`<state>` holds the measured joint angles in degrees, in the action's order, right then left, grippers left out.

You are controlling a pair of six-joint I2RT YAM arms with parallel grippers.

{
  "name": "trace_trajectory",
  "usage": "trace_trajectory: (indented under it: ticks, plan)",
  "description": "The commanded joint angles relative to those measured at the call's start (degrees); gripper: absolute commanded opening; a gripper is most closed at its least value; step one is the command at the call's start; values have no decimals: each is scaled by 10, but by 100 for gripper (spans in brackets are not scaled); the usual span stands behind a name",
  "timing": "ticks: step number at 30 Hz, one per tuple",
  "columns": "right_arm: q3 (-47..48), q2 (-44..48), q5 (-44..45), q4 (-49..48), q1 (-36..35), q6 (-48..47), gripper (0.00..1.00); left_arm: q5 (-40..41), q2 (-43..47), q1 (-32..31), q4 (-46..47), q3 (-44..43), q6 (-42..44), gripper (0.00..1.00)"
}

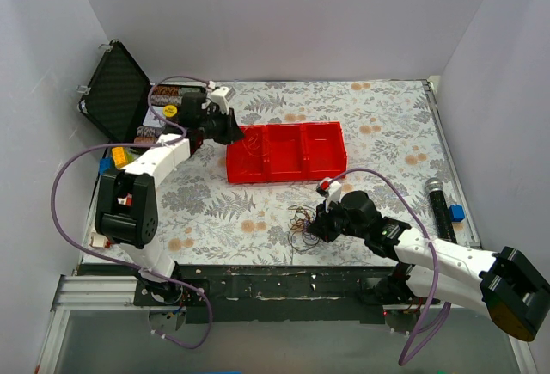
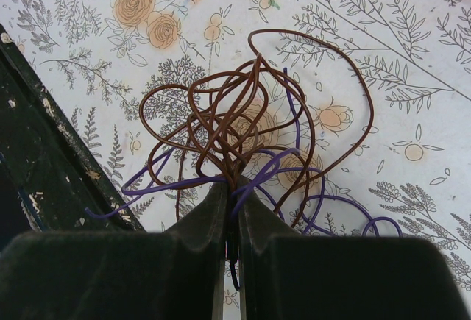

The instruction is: Untangle the cables

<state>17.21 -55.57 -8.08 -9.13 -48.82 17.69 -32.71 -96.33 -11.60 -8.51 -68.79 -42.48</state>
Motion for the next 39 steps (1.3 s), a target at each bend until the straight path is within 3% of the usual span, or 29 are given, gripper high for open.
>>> trace_trajectory:
  ticks: [1,6,10,23,24,25,26,27,34,39]
  plan:
    - [9,10,2,-23,0,2,2,162,9,-36,24,24,52,0]
    - [6,12,3,-24,1,4,2,351,-10,-64,60,31,112,0]
    - [8,6,1,-27,1,3,1,438,-18,-93,101,44,166,0]
    - [4,18,8,-22,1,7,1,420,-56,-170,89,35,181,0]
    - [4,19,9,-22,1,7,1,420,-61,-170,89,31,179,2]
    - [3,19,10,-21,1,7,1,416,-63,-170,65,30,179,17]
    - [3,20,10,-21,2,7,1,410,-64,-170,57,31,183,39]
    - [3,20,10,-20,2,7,1,401,-59,-170,55,36,187,49]
    - [1,27,11,-20,1,7,1,422,-26,-170,58,38,193,68]
    - [2,29,10,-20,2,7,1,376,15,-170,21,-12,176,85]
